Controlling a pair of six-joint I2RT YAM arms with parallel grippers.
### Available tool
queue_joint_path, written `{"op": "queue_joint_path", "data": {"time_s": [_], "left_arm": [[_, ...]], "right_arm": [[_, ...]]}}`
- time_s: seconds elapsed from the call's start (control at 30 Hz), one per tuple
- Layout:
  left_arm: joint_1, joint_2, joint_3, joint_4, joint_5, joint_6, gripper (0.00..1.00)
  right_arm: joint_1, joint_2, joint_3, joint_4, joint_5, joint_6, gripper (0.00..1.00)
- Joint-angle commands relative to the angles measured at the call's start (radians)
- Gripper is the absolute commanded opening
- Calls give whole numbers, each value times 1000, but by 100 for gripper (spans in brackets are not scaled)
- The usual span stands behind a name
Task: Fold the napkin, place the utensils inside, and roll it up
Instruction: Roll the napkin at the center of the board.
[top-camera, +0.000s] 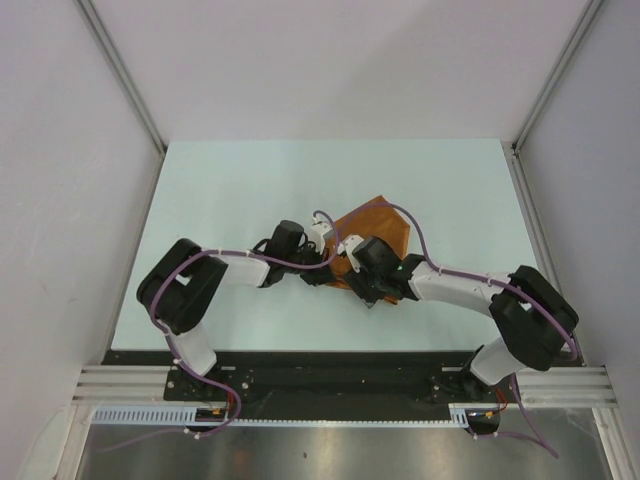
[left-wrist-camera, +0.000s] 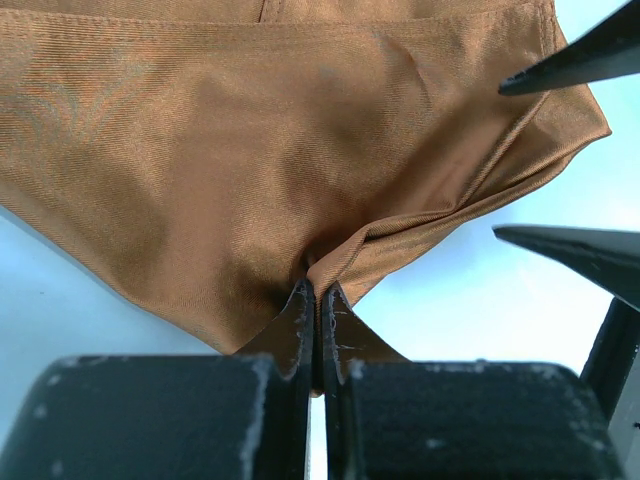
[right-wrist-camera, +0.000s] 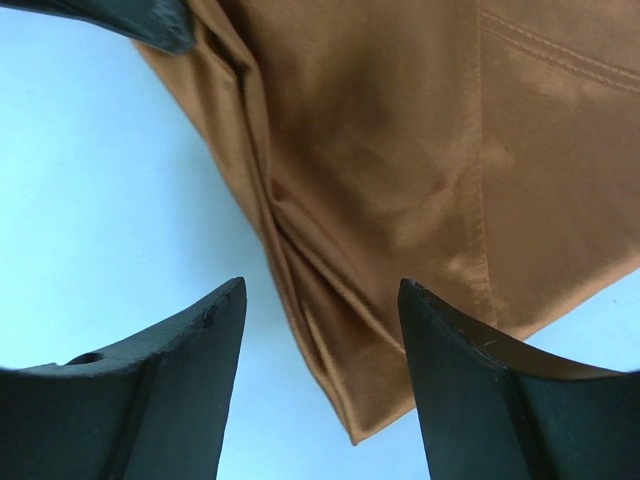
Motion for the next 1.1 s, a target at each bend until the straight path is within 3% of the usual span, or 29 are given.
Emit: {"op": "queue_joint_path", "data": {"time_s": [0.0, 0.13, 0.17, 0.27, 0.43, 0.47, 0.63, 0.73, 0.83, 1.07], "left_arm": [[8, 22, 14, -45, 3, 4, 0], [8, 16, 15, -44, 4, 3, 0], [9, 14, 15, -44, 3, 4, 0], [8, 10, 21, -44, 13, 0, 0], [14, -15, 32, -13, 44, -31, 1], [15, -28, 37, -7, 47, -34, 5], [38, -77, 55, -8, 38, -58, 37], [61, -134, 43, -7, 6, -71, 51], [83, -192, 18, 7, -20, -75, 59], [101, -236, -55, 56, 1, -77, 66]], "right_arm": [[5, 34, 2, -1, 69, -20, 66], [13, 71, 7, -20, 80, -20, 56], [14, 83, 13, -21, 72, -21, 44], [17, 91, 25, -41, 49, -23, 26], [13, 127, 64, -99, -54, -27, 7], [10, 134, 71, -109, -71, -26, 0], [-50, 172, 123, -166, -242, -32, 0], [-98, 193, 154, -192, -369, -30, 0], [-159, 236, 195, -225, -489, -40, 0], [-253, 388, 349, -354, -669, -70, 0]]}}
